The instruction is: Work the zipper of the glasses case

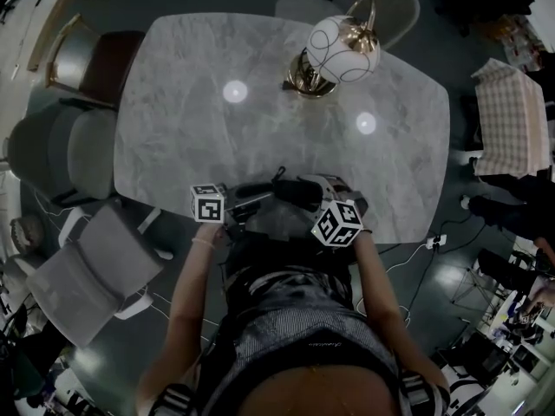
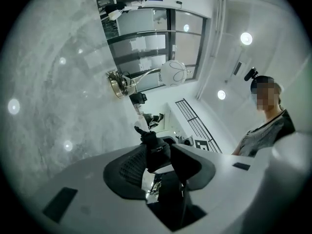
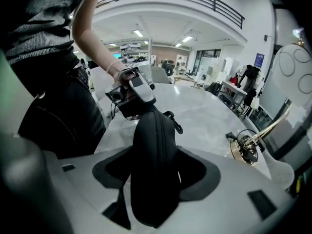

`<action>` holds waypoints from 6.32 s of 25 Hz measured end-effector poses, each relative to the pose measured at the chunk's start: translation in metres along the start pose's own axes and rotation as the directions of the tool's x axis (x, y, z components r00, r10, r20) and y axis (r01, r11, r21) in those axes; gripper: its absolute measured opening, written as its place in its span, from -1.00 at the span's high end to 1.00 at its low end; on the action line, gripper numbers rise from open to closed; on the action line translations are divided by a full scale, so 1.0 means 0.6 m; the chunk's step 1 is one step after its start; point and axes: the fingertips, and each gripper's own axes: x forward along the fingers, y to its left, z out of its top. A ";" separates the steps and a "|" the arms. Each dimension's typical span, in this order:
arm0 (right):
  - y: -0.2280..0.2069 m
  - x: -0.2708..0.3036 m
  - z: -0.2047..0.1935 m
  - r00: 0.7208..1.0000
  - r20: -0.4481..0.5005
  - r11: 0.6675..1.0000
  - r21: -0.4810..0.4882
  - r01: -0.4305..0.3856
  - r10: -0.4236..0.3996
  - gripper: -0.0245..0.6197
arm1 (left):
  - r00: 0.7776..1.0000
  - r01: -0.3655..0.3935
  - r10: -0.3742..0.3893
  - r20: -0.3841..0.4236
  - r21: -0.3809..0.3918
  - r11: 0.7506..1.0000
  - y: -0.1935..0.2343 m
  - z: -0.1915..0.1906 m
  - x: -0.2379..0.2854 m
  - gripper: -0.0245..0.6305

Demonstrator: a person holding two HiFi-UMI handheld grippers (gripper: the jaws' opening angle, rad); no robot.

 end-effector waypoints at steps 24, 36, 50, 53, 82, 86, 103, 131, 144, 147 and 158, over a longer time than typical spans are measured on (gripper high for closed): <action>0.004 0.025 -0.018 0.999 -0.050 1.000 0.006 -0.013 0.013 -0.05 | 0.995 -0.010 0.020 0.094 -0.106 0.994 0.032 0.001 -0.011 0.74; 0.019 0.066 -0.042 0.983 -0.185 0.998 -0.063 -0.020 0.008 -0.05 | 0.976 -0.218 0.216 -0.037 -0.058 0.974 0.081 -0.022 -0.025 0.90; 0.022 0.080 -0.042 0.979 -0.204 0.997 -0.070 -0.018 0.004 -0.01 | 0.944 -0.326 0.324 -0.064 -0.020 0.945 0.081 -0.018 -0.021 0.90; 0.020 0.081 -0.043 0.979 -0.202 0.998 -0.065 -0.016 0.003 -0.01 | 0.931 -0.350 0.351 -0.104 0.027 0.936 0.074 -0.014 -0.009 0.90; 0.020 0.074 -0.044 0.990 -0.143 1.000 0.012 -0.011 0.012 -0.02 | 0.882 -0.425 0.447 -0.151 0.157 0.891 0.057 -0.014 0.046 0.90; 0.014 0.040 -0.059 0.993 -0.118 0.996 0.094 -0.001 0.012 -0.03 | 0.877 -0.428 0.453 -0.160 0.169 0.888 0.055 -0.016 0.042 0.90; 0.015 0.016 -0.088 0.993 -0.118 0.998 0.067 -0.012 0.019 0.00 | 0.851 -0.465 0.494 -0.176 0.184 0.866 0.048 -0.020 0.056 0.90; 0.008 0.022 -0.091 0.996 -0.090 0.992 0.122 0.008 0.003 0.00 | 0.820 -0.437 0.511 -0.259 0.293 0.850 0.039 -0.034 0.126 0.90; 0.010 0.016 -0.089 0.998 -0.050 0.993 0.117 0.033 -0.028 0.00 | 0.812 -0.425 0.519 -0.267 0.339 0.839 0.027 -0.070 0.175 0.90; 0.009 0.001 -0.100 0.998 -0.057 0.992 0.121 0.035 -0.028 -0.01 | 0.812 -0.428 0.521 -0.261 0.340 0.837 0.030 -0.071 0.175 0.90; 0.005 -0.034 -0.125 0.998 0.035 0.982 0.180 -0.059 0.054 0.13 | 0.795 -0.452 0.544 -0.269 0.336 0.826 0.033 -0.066 0.176 0.90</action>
